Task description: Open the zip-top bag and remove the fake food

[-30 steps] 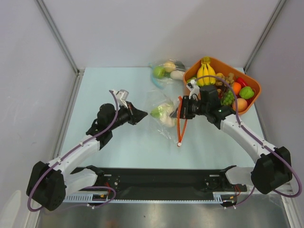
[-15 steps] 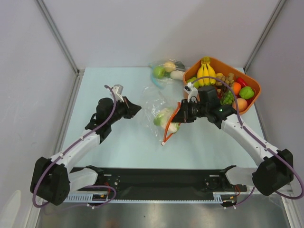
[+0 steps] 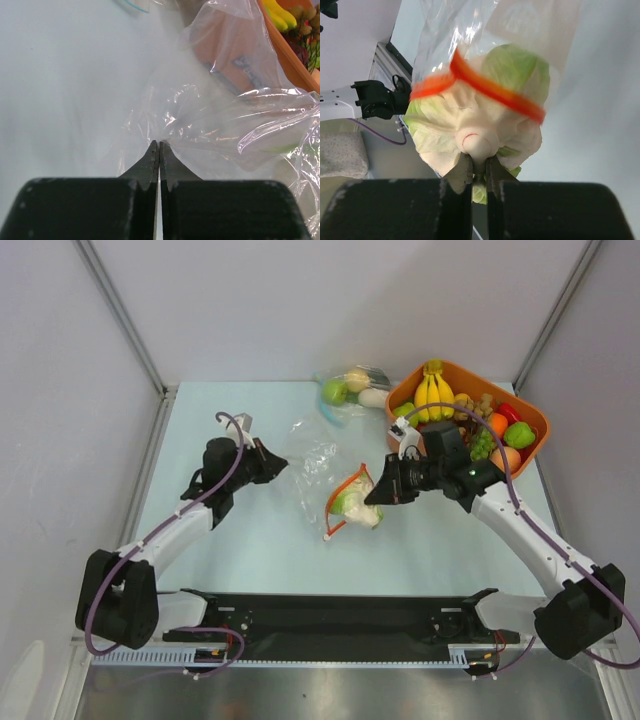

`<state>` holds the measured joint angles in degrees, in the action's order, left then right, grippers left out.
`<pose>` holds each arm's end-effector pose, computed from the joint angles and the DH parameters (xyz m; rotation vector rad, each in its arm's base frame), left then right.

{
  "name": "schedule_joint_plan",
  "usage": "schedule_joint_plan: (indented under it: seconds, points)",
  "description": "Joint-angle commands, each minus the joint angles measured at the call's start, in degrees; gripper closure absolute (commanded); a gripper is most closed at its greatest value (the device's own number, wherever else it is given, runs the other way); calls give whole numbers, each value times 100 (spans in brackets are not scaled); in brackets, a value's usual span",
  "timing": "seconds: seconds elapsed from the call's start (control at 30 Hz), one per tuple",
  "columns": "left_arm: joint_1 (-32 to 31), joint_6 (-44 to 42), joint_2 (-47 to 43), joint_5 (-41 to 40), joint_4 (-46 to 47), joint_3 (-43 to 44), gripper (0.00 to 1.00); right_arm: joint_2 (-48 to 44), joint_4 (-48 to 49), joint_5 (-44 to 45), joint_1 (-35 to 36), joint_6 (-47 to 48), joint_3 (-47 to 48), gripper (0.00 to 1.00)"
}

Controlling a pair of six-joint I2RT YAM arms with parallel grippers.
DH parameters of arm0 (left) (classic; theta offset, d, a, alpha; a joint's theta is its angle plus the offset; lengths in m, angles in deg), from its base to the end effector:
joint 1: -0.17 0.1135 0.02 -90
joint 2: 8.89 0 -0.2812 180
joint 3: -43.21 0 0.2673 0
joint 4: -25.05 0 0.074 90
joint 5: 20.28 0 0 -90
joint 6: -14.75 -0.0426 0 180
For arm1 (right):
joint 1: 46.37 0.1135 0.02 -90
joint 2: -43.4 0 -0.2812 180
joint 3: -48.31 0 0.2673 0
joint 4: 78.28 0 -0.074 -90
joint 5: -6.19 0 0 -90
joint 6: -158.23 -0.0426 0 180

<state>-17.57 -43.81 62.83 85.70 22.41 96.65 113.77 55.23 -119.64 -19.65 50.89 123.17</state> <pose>0.2755 -0.1004 0.2556 -0.0468 2.0141 -0.8303 0.2323 0.1449 0.3267 -0.5321 2.3269 1.1026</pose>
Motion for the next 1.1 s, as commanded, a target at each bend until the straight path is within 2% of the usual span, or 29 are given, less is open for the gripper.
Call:
schedule_joint_plan:
  seconds: [0.0, 0.27, 0.57, 0.87, 1.07]
  points:
    - [279, -94, 43, -43, 49, 260, 100, -313, -286, -108, -97, 266, 447, 100]
    - [710, -419, -53, -104, -355, 400, 100, -550, -1103, 15, -509, 635, 684, 100]
    - [745, -858, -97, -298, -865, 690, 100, -305, -851, 32, -1599, 855, 1166, 100]
    - [745, -1069, -378, -263, -1243, 603, 100, 1100, -340, 1683, -2145, 1049, 3028, 100]
    - [745, -1272, -554, -158, -1516, 620, 100, 2278, -129, 2739, -2276, 1163, 3856, 100]
